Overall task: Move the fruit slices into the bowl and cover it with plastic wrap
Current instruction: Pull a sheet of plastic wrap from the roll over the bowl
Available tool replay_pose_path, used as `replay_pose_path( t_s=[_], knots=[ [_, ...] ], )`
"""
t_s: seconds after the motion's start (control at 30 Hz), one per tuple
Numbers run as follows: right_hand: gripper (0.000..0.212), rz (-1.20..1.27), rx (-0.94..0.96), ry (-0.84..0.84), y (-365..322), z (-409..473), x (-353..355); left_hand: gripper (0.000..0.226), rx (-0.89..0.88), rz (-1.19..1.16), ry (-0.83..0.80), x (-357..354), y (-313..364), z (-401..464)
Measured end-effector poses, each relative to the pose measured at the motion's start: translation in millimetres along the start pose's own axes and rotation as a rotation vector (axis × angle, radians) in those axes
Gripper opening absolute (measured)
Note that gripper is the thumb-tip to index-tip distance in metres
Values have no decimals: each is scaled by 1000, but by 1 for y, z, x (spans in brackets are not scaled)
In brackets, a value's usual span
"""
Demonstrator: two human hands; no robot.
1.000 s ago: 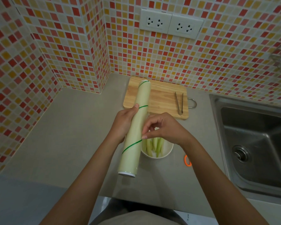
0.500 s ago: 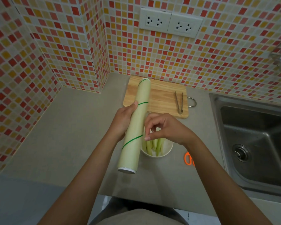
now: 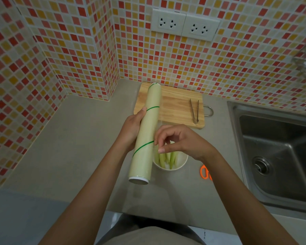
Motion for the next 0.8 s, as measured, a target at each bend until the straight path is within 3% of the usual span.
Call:
replay_pose_path(
  t_s=[0.17,0.33,0.53,0.67,0.8],
  knots=[
    [25,-105,-24,20,1,2,-9,45,-37,11,-10,4,1,3],
    [12,-149,-2,31,-3,3,-12,54,-30,26,-72,1,-3,6],
    [11,-42,-30,-1,1,-6,-5,35,-14,-37,-55,3,-8,13],
    [19,-190,-63,72,5,-5,-10,35,-42,16,-46,2,-7,16],
    [13,-231,-36,66,-1,-4,-14,33,-38,17,-60,0,-9,17]
  ],
)
Point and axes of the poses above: each hand's wrist, its own z-axis towards the middle knuckle, its own x-axis out of the back of the hand, y = z × x, the point moved 5 cm from there along z, towards the middle knuckle, and after that the axes turned 4 degrees about y, right-handed, at the moved point
